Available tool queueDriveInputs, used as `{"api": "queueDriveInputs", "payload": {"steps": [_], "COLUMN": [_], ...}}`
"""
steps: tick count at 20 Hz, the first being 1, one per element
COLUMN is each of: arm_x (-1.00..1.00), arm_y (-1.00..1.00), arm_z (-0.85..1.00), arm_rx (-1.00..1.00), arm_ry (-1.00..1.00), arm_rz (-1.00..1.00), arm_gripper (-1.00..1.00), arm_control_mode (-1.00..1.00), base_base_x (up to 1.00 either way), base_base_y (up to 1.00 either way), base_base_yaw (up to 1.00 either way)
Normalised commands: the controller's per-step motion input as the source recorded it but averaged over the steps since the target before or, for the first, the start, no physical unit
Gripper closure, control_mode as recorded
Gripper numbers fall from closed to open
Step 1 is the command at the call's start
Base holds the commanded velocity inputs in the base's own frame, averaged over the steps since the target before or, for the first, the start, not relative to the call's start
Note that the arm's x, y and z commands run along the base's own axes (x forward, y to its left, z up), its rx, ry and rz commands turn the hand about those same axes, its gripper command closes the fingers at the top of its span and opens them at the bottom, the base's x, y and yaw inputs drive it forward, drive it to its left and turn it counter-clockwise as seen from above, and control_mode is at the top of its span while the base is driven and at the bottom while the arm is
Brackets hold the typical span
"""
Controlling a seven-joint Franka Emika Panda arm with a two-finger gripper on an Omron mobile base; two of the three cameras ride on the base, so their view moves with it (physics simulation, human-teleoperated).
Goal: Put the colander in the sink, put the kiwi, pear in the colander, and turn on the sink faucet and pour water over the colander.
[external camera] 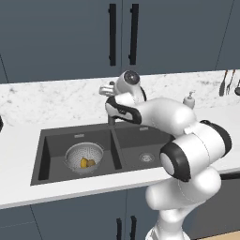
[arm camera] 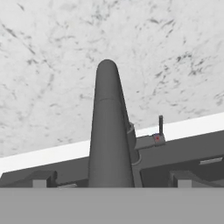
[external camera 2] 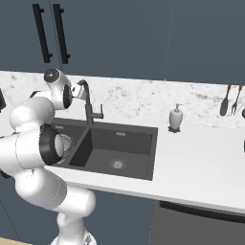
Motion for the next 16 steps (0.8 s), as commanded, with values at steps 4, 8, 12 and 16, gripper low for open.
{"api": "queueDriveInputs", "payload": {"steps": [4, 8, 12, 16], "arm_x": [0.32, 0.33, 0.31, 0.3], "arm_y": [0.09, 0.1, 0.11, 0.08], "arm_z": [-0.12, -0.13, -0.12, -0.06], "arm_rx": [0.0, 0.0, 0.0, 0.0], "arm_ry": [0.0, 0.0, 0.0, 0.0], "arm_rz": [0.0, 0.0, 0.0, 0.0], "arm_gripper": [-1.0, -1.0, -1.0, -1.0], "arm_control_mode": [-1.0, -1.0, -1.0, -1.0], "base_base_x": [0.0, 0.0, 0.0, 0.0], "base_base_y": [0.0, 0.0, 0.0, 0.0], "base_base_yaw": [0.0, 0.0, 0.0, 0.0]}}
